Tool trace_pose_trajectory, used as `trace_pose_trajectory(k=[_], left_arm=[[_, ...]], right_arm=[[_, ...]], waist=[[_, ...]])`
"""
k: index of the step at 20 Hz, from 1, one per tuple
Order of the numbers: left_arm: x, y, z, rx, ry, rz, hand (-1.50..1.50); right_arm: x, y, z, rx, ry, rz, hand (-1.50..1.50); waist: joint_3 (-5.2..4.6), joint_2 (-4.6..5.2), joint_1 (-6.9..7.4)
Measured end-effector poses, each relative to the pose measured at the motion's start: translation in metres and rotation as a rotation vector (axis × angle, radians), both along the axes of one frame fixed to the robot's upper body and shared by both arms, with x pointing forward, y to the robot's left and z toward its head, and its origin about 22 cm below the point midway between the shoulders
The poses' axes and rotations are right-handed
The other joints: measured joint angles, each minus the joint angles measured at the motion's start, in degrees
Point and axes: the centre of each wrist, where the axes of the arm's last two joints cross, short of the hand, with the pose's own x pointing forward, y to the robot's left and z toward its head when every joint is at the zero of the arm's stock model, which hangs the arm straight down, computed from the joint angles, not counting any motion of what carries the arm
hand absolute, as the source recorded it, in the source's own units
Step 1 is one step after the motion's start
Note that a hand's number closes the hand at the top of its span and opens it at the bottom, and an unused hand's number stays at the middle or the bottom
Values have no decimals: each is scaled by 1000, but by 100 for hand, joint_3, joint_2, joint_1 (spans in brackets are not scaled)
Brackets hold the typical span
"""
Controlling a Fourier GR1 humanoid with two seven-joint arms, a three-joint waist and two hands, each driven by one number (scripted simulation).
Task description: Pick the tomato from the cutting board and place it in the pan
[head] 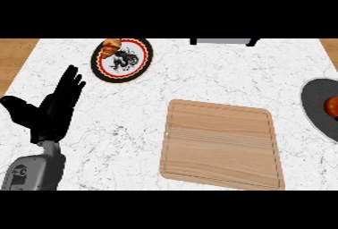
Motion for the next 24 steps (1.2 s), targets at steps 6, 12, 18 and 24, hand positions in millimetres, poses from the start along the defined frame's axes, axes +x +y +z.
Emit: trace_pose_trajectory(k=[6, 12, 18, 24], left_arm=[[-6, 3, 1, -6, 2, 5, 0], [-7, 9, 5, 3, 5, 29, 0], [-17, 15, -7, 1, 20, 38, 0], [-12, 15, -4, 2, 11, 41, 0]], right_arm=[[-13, -14, 2, 131, -193, -2, -150], [-41, -44, 11, 345, -396, -30, -150], [-108, -88, 16, 509, -514, 16, -150], [-170, -111, 12, 578, -544, 66, -150]], waist=[[4, -27, -47], [-4, -63, -169], [-6, -80, -242], [-10, -82, -253]])
